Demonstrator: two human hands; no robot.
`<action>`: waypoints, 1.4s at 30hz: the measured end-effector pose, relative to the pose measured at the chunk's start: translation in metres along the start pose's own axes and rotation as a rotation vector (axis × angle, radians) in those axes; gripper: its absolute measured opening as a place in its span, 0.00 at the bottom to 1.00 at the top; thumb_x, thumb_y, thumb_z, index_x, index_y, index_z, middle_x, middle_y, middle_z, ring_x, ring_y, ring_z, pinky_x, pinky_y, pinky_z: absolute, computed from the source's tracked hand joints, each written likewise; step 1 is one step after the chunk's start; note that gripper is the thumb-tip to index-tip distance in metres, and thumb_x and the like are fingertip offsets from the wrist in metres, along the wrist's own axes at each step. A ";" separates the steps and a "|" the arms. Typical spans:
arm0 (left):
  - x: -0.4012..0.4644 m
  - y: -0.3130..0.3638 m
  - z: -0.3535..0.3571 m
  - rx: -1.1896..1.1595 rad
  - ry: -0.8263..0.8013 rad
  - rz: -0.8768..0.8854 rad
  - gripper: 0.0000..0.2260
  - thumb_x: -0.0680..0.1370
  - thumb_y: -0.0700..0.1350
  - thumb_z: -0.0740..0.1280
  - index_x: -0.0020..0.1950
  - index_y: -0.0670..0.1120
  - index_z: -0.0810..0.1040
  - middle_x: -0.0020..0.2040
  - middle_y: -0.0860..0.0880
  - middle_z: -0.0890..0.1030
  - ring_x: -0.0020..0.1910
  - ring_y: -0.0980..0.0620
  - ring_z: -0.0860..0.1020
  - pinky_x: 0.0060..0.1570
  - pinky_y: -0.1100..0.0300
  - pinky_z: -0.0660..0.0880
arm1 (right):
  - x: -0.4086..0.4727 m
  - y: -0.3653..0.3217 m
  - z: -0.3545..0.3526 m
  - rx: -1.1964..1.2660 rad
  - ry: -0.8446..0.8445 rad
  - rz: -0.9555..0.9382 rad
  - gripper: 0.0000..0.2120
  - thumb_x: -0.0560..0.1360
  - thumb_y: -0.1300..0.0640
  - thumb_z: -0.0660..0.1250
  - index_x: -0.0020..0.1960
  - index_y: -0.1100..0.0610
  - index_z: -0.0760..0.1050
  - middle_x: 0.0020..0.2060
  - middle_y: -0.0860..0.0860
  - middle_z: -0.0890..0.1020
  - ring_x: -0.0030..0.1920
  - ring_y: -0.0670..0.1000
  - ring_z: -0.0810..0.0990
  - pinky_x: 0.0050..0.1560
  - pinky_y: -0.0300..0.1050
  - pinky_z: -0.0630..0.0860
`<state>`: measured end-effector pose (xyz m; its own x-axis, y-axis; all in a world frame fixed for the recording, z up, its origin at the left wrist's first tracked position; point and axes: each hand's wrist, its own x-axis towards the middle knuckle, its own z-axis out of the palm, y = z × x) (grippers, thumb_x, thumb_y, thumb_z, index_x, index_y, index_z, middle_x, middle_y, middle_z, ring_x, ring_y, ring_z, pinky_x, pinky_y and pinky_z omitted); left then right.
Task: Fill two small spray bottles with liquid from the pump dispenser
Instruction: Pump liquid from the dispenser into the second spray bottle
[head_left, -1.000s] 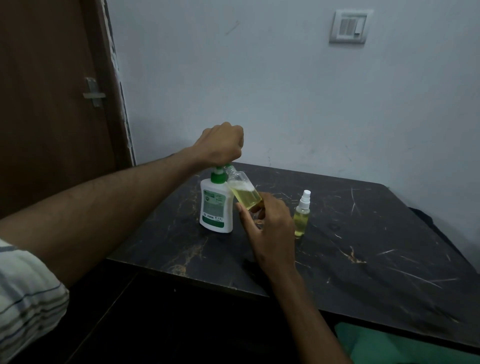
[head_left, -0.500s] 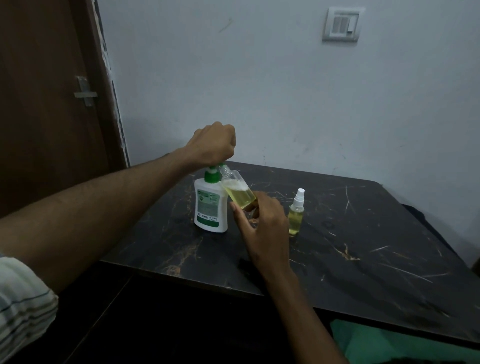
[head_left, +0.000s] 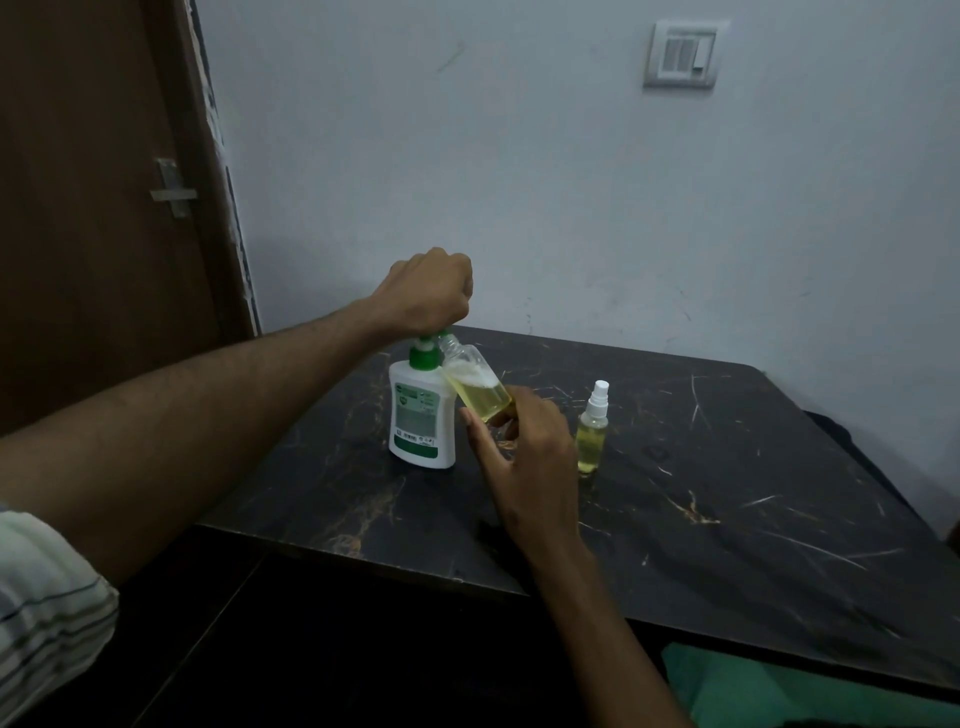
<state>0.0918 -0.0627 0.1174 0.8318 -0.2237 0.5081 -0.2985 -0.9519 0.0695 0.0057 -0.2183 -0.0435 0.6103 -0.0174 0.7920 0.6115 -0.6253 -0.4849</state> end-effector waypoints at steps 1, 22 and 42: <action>0.001 0.000 -0.001 0.005 0.001 -0.002 0.11 0.71 0.35 0.62 0.35 0.50 0.69 0.40 0.48 0.78 0.37 0.47 0.75 0.39 0.51 0.71 | 0.000 0.000 0.000 -0.001 0.005 -0.002 0.17 0.80 0.39 0.66 0.57 0.52 0.77 0.43 0.42 0.73 0.43 0.43 0.70 0.44 0.36 0.67; -0.004 0.005 -0.006 0.020 -0.005 0.012 0.15 0.71 0.33 0.62 0.32 0.50 0.64 0.33 0.51 0.71 0.31 0.52 0.68 0.33 0.56 0.63 | 0.000 -0.002 -0.001 0.042 0.026 -0.019 0.17 0.80 0.41 0.67 0.58 0.54 0.78 0.44 0.44 0.76 0.44 0.45 0.73 0.44 0.41 0.74; -0.001 0.001 -0.001 0.030 -0.003 0.023 0.13 0.72 0.35 0.63 0.33 0.50 0.66 0.38 0.47 0.78 0.34 0.49 0.73 0.37 0.53 0.69 | -0.001 -0.001 -0.002 -0.001 0.004 -0.010 0.17 0.80 0.40 0.66 0.58 0.53 0.78 0.44 0.43 0.75 0.44 0.45 0.73 0.43 0.37 0.70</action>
<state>0.0906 -0.0635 0.1176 0.8264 -0.2459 0.5065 -0.3032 -0.9524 0.0325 0.0035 -0.2190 -0.0427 0.6022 -0.0143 0.7983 0.6170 -0.6262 -0.4766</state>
